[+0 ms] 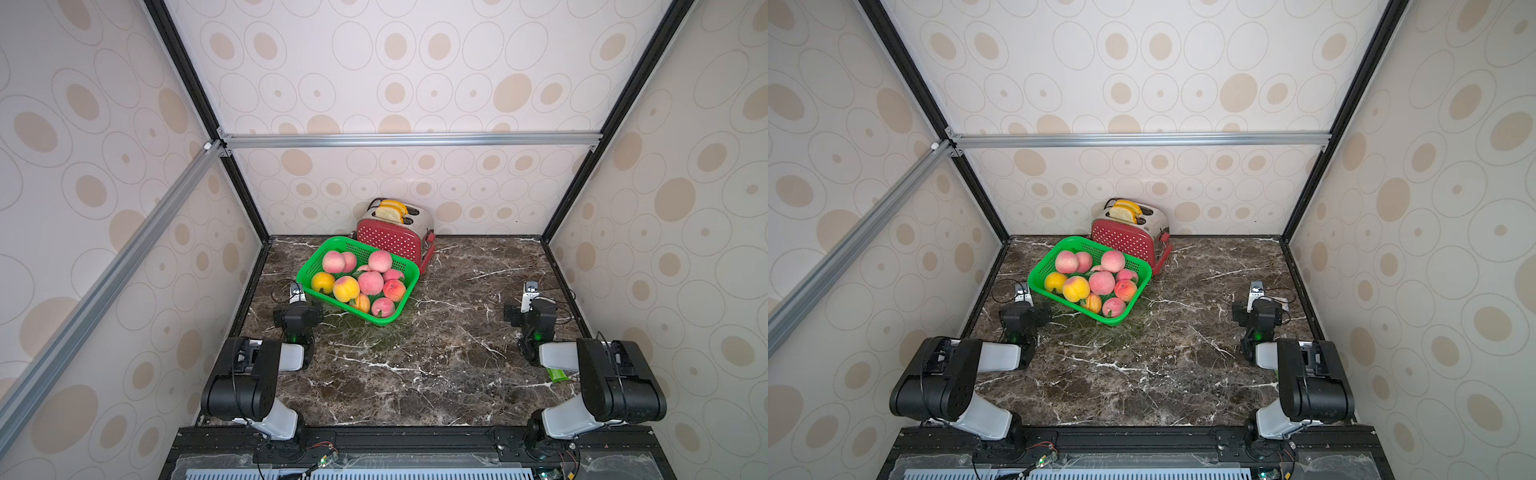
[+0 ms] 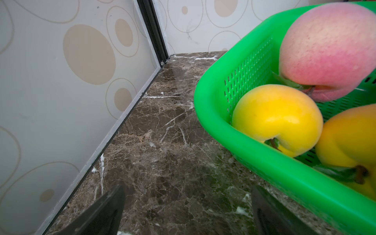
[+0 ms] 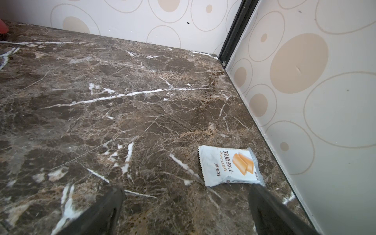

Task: Put the peaches into the basket
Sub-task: Reset both arms

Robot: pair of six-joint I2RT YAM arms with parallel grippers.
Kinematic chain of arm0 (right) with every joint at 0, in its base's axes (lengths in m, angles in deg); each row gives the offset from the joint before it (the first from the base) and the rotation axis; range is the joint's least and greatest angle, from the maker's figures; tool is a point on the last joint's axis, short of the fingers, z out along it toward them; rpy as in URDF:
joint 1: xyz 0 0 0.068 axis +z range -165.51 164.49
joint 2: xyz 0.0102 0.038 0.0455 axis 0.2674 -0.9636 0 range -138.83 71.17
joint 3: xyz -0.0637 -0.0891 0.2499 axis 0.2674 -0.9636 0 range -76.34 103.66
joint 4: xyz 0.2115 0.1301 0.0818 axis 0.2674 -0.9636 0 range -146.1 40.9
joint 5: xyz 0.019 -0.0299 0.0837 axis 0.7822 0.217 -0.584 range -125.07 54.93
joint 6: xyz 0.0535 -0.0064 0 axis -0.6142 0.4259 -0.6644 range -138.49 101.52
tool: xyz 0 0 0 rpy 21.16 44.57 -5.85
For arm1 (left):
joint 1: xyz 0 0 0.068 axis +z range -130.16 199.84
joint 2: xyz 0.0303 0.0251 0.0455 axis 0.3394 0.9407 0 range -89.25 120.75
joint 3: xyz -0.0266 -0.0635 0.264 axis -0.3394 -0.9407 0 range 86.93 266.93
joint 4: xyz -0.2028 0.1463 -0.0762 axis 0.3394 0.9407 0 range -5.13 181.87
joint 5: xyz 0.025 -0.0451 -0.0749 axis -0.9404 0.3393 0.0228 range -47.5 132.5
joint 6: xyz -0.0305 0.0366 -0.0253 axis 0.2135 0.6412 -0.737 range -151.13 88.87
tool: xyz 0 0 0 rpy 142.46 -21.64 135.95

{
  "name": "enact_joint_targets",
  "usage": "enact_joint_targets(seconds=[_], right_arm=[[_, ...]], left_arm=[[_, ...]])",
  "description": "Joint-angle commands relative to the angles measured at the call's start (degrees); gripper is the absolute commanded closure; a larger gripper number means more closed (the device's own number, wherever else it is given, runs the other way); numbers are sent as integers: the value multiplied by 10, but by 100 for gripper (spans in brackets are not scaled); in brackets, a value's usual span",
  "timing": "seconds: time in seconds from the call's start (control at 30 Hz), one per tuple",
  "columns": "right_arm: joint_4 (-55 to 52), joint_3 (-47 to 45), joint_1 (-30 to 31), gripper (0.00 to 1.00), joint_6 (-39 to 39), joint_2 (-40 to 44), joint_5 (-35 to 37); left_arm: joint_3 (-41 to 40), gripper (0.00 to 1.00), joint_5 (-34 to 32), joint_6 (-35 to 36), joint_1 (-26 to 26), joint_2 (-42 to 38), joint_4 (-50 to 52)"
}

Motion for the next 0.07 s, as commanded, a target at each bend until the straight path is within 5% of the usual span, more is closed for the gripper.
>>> enact_joint_targets(seconds=[0.0, 0.03], right_arm=[[-5, 4, 3, 0, -3, -6, 5], [-5, 3, 3, 0, -3, -6, 5]], left_arm=[[16, 1, -7, -8, 4, 0, -6], [16, 1, -7, -8, 4, 0, -8]])
